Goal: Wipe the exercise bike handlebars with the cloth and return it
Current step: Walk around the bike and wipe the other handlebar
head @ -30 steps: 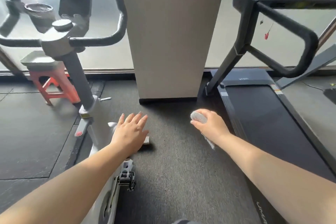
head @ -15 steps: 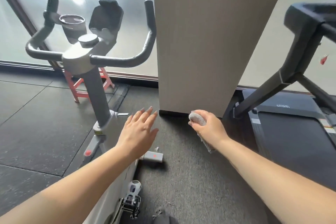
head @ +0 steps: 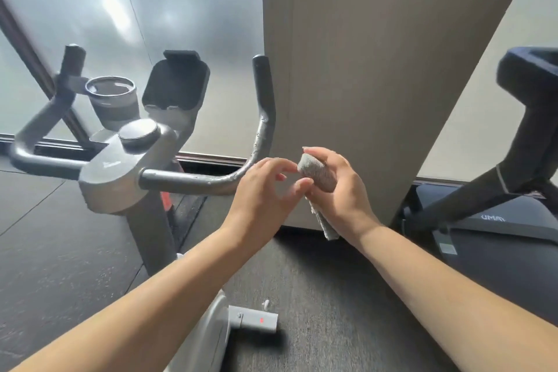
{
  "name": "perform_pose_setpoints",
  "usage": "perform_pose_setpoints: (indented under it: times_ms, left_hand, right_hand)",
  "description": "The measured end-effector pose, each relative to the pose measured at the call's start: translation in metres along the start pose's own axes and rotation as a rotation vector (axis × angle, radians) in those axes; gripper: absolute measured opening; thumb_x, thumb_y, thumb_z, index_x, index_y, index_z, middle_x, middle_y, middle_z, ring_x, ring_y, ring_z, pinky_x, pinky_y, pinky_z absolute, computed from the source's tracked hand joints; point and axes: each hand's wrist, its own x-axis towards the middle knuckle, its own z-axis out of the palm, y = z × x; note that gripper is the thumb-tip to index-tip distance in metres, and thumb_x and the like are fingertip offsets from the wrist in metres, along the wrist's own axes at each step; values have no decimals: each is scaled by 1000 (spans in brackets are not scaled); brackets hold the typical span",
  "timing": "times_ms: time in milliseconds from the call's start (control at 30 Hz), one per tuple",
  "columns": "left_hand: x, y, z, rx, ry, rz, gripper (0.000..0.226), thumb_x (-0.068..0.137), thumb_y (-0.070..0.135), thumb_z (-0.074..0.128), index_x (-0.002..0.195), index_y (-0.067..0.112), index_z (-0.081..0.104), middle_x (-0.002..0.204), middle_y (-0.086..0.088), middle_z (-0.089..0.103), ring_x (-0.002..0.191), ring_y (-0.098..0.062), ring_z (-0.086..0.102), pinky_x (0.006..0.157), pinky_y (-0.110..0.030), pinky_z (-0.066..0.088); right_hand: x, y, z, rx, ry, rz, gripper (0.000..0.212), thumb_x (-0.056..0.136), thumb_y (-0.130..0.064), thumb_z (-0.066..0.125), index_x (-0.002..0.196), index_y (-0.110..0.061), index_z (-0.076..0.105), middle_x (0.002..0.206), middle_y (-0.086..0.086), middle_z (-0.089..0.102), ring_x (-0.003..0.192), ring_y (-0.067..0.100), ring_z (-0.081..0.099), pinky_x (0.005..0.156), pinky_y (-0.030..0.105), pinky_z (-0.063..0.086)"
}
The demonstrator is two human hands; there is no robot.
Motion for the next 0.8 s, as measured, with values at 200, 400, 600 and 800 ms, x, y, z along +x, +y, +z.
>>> perform_pose_setpoints:
  times_ms: [200,400,600,800]
  left_hand:
    - [58,3,-11,-541,8,-216,27,68,45,73,88,28,67,103,0,71,96,-13,66,89,-36,50]
    - [117,6,-22,-1051,85,-219,17,86,16,61,96,7,50,88,-13,68,82,-26,67,70,-38,56]
    - [180,-10,-58,-861,517,-204,9,91,23,57,92,20,49,70,5,63,66,-11,62,62,-33,54]
    - [220,-36,-53,167,624,-78,24,82,20,67,105,27,65,103,6,60,95,-17,60,85,-25,47]
  right_hand:
    - [59,-24,14,228,58,-116,43,75,-12,74,103,-16,42,82,-4,56,59,7,54,53,28,49]
    - [133,-19,11,126,-138,-309,50,70,-32,78,113,-26,52,106,-2,62,91,16,64,76,38,55]
    - [214,7,5,228,-128,-168,30,83,-44,54,111,-34,56,110,-6,60,85,-6,56,76,8,43]
    - [262,18,23,286,-261,-121,24,93,-26,55,117,-30,56,111,-6,64,93,7,61,85,23,49]
